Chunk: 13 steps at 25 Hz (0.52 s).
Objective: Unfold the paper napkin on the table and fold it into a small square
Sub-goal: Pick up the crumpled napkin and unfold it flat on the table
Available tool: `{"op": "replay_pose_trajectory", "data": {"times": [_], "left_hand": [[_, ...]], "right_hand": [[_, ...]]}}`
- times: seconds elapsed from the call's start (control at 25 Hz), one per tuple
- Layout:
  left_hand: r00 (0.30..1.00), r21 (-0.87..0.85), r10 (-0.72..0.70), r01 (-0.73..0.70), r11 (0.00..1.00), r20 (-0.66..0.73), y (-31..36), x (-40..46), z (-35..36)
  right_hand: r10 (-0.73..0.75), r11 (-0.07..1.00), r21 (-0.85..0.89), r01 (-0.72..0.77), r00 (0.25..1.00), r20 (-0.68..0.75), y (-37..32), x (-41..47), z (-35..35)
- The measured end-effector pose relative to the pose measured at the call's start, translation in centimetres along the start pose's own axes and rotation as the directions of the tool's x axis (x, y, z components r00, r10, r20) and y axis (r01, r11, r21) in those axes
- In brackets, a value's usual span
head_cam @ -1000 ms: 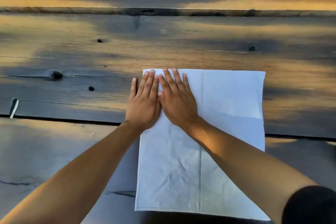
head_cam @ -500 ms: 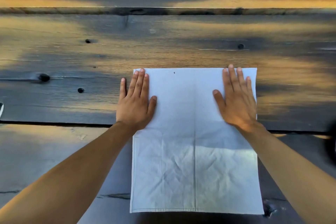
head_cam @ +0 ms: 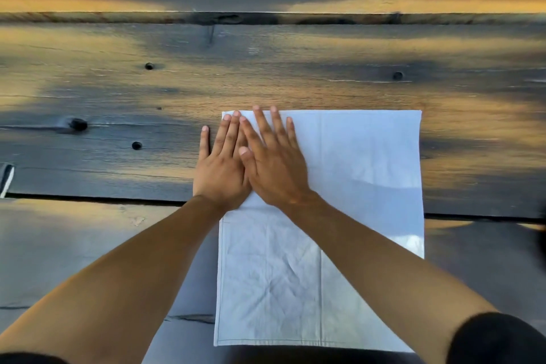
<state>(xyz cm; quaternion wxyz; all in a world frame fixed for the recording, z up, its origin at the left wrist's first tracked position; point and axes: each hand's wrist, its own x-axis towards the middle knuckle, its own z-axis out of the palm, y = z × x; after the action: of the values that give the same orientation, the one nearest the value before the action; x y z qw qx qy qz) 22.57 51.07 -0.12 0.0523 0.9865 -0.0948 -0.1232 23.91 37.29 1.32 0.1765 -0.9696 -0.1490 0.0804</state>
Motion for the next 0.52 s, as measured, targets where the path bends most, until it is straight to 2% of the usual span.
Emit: {"op": "replay_pose_trajectory", "data": {"times": [0.08,0.24,0.4,0.52], "left_hand": [[1.0,-0.001,0.002,-0.002,1.0,0.001,-0.1,0.1,0.1],[1.0,-0.014,0.011,-0.011,1.0,-0.017,-0.3,0.0,0.2],[1.0,-0.018,0.02,-0.021,1.0,-0.016,-0.3,0.0,0.3],[1.0,-0.009,0.019,-0.019,1.0,-0.021,-0.2,0.0,0.4]], "right_hand": [[-0.001,1.0,-0.022,0.002,0.999,0.045,0.2,0.3,0.9],[0.026,0.983,-0.182,-0.015,0.998,0.056,7.8,-2.4,-0.7],[0.217,0.95,-0.239,-0.202,0.975,0.037,17.1,-6.1,-4.2],[0.32,0.927,-0.21,-0.311,0.947,0.008,19.6,-7.4,-5.2]]}}
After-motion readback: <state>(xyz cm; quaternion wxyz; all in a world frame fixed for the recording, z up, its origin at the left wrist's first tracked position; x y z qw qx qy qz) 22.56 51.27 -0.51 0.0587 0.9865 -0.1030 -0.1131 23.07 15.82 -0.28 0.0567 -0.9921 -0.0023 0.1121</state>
